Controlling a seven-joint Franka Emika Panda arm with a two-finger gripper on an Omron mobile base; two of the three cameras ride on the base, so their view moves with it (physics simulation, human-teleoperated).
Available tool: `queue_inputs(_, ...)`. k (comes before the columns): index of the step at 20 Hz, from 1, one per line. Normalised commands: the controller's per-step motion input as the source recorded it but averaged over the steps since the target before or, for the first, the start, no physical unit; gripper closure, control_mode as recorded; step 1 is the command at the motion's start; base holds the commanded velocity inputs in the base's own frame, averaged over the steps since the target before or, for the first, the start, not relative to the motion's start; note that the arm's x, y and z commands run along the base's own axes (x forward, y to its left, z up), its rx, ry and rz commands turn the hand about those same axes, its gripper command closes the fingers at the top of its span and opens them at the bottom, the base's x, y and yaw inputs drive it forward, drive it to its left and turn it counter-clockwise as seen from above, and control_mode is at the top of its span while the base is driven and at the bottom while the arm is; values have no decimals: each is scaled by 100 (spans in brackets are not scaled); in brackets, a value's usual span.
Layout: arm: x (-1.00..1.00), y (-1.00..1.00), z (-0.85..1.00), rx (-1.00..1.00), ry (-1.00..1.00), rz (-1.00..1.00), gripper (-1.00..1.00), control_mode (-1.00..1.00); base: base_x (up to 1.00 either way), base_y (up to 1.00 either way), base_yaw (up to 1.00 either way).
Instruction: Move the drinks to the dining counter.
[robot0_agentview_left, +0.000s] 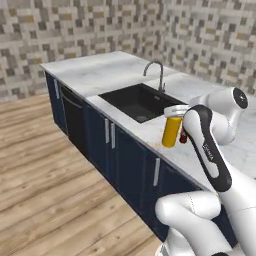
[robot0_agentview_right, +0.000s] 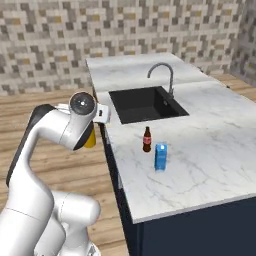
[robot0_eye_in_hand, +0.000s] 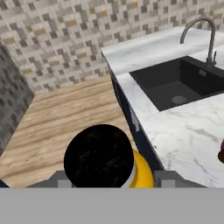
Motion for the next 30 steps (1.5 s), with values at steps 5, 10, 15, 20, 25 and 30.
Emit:
queue_inputs(5,0,0,0,0,0,0,100,100,-17,-6,-52)
queue_inputs(10,0,0,0,0,0,0,100,100,0,0,-54)
queue_inputs(15,0,0,0,0,0,0,100,100,0,0,-53)
queue_inputs(20,0,0,0,0,0,0,100,100,0,17,-46)
queue_inputs(25,0,0,0,0,0,0,100,100,-2,71,-33)
queue_inputs(30,0,0,0,0,0,0,100,100,-7,99,-25)
